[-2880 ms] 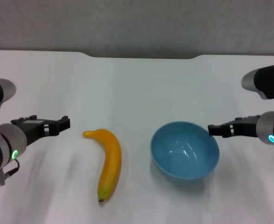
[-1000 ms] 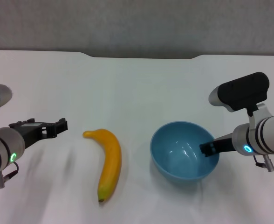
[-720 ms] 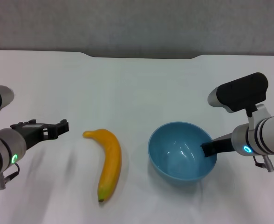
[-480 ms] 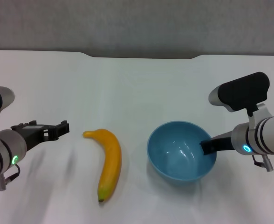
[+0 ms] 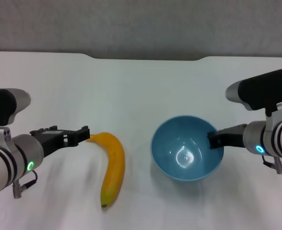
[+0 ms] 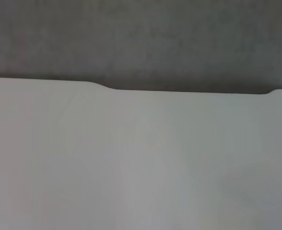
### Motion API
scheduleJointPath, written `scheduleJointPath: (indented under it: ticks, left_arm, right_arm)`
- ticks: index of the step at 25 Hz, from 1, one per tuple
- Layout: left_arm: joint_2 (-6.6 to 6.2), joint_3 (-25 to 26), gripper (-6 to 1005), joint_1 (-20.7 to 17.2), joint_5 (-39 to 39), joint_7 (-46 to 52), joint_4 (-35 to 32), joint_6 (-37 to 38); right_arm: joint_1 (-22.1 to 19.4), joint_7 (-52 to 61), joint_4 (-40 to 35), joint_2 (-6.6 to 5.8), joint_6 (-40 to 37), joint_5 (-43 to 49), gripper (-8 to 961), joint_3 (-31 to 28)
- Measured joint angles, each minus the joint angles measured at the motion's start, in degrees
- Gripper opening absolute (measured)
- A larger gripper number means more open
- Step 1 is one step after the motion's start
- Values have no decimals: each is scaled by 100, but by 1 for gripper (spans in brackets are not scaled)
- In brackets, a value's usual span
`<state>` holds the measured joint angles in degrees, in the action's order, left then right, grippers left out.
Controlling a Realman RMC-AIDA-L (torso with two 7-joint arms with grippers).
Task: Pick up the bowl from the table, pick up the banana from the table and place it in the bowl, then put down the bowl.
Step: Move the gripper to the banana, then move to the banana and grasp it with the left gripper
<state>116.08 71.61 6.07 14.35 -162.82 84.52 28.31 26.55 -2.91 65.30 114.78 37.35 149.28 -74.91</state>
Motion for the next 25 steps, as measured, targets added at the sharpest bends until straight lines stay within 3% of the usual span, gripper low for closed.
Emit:
scheduleJointPath:
  ticks: [12, 25]
  left_arm:
    - [2, -209, 876, 122, 218, -4, -72, 20]
    - [39, -737, 875, 775, 403, 1, -618, 177]
  right_arm:
    - [-635, -116, 949, -5, -239, 338, 36, -332]
    - [-726, -123, 1124, -1, -237, 456, 36, -445]
